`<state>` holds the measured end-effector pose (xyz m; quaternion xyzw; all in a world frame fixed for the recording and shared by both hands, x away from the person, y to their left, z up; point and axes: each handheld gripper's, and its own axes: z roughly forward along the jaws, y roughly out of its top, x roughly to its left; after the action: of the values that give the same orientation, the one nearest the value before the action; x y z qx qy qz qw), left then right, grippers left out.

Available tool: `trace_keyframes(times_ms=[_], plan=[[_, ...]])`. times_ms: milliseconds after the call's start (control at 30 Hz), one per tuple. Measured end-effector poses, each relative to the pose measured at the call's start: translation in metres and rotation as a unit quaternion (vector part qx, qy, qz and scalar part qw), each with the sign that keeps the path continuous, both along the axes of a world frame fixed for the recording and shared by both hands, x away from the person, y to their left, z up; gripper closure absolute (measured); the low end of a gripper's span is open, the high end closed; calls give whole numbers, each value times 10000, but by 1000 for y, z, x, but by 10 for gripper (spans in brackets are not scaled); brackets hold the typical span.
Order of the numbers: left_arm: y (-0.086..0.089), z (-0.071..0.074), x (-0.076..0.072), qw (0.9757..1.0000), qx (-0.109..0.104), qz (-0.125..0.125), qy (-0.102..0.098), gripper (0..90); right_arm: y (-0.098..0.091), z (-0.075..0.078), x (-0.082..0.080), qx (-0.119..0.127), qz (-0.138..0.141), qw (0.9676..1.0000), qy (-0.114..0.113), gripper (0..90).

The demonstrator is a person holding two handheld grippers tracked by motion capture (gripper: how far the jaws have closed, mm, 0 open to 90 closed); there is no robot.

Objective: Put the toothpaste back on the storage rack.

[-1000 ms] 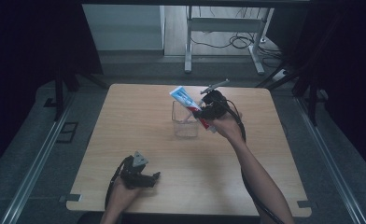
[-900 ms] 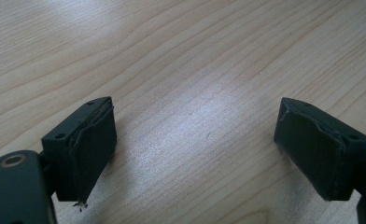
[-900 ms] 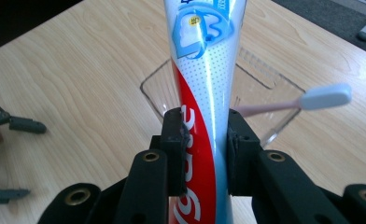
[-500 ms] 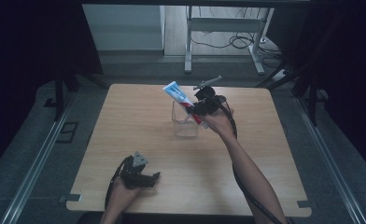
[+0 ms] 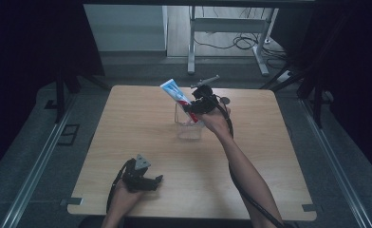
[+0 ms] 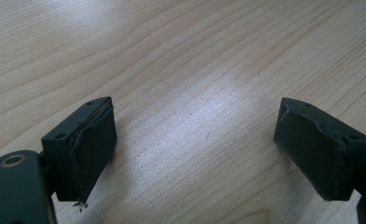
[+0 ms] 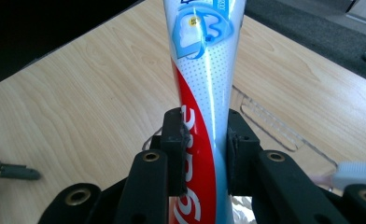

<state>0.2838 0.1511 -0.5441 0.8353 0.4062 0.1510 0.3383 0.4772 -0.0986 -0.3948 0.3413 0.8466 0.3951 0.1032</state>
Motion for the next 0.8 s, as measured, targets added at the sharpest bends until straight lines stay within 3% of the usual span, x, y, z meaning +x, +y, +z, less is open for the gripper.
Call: trace_keyframes(times_ms=[800], plan=[[0,0,0,10000,4,7,27,130,13,-15,21,116,-89,9995,-275,730]])
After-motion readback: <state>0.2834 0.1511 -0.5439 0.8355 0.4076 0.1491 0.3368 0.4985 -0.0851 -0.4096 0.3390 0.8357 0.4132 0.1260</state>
